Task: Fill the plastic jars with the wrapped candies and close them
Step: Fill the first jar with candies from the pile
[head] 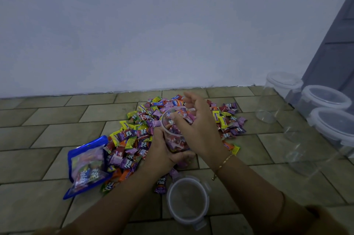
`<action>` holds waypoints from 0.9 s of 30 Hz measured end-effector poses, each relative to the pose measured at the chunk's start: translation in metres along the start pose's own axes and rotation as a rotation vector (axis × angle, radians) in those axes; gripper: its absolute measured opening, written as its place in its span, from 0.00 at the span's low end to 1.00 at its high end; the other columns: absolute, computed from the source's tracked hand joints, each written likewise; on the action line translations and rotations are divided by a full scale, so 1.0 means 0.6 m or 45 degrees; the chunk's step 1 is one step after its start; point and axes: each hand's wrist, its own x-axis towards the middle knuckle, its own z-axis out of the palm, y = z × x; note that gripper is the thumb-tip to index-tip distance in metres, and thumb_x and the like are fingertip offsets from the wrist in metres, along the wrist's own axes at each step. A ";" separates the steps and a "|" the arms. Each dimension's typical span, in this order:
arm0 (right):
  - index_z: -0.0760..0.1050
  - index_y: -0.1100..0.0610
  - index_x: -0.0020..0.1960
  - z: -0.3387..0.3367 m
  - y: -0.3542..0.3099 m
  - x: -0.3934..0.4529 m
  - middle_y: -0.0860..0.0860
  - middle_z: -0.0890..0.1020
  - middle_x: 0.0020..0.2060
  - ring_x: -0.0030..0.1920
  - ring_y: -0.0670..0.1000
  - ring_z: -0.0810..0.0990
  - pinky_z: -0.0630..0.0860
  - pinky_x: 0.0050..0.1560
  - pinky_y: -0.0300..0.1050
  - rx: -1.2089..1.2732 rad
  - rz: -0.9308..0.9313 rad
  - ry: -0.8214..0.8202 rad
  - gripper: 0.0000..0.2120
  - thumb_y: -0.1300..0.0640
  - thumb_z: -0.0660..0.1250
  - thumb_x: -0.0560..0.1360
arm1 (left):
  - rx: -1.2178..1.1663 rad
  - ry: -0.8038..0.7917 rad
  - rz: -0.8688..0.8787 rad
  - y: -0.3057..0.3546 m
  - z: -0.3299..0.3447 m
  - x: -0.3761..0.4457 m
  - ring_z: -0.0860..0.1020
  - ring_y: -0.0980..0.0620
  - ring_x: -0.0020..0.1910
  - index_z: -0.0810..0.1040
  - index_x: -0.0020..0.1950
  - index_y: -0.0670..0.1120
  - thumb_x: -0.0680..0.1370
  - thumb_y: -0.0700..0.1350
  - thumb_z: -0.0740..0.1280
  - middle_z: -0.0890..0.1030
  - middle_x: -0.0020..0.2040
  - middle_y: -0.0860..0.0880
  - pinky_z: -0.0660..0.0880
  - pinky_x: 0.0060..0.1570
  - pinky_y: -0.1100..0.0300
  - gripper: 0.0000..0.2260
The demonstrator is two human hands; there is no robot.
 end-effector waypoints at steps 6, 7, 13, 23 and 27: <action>0.70 0.43 0.55 -0.033 0.045 -0.016 0.40 0.74 0.52 0.54 0.40 0.73 0.68 0.54 0.28 0.049 -0.052 0.318 0.11 0.44 0.61 0.73 | 0.070 0.011 0.006 0.003 0.000 0.000 0.71 0.65 0.57 0.60 0.53 0.60 0.57 0.52 0.81 0.70 0.58 0.59 0.70 0.51 0.74 0.36; 0.71 0.46 0.54 -0.043 0.064 -0.021 0.42 0.75 0.50 0.52 0.42 0.73 0.68 0.53 0.29 -0.039 -0.058 0.353 0.11 0.45 0.59 0.74 | 0.083 0.012 -0.004 0.006 0.000 -0.002 0.71 0.66 0.56 0.60 0.53 0.60 0.56 0.56 0.80 0.69 0.57 0.61 0.69 0.51 0.75 0.36; 0.77 0.56 0.55 -0.086 0.189 -0.052 0.52 0.77 0.51 0.56 0.54 0.73 0.68 0.55 0.45 -0.779 0.186 -0.053 0.11 0.52 0.65 0.76 | 0.266 -0.017 0.014 0.006 -0.013 -0.007 0.71 0.56 0.62 0.59 0.62 0.58 0.49 0.76 0.70 0.71 0.60 0.60 0.70 0.62 0.58 0.48; 0.58 0.41 0.72 -0.064 0.210 -0.072 0.48 0.58 0.74 0.75 0.54 0.53 0.48 0.74 0.54 -1.252 0.254 -0.434 0.39 0.26 0.42 0.65 | 1.166 -0.223 0.056 0.007 -0.086 -0.062 0.59 0.52 0.71 0.58 0.75 0.55 0.52 0.85 0.43 0.62 0.72 0.54 0.54 0.69 0.55 0.57; 0.65 0.41 0.69 -0.061 0.212 -0.075 0.48 0.62 0.73 0.73 0.55 0.59 0.54 0.70 0.55 -1.248 0.236 -0.387 0.32 0.31 0.50 0.69 | 1.239 -0.271 0.132 -0.006 -0.098 -0.082 0.67 0.49 0.66 0.67 0.71 0.55 0.58 0.83 0.45 0.70 0.65 0.52 0.56 0.62 0.56 0.51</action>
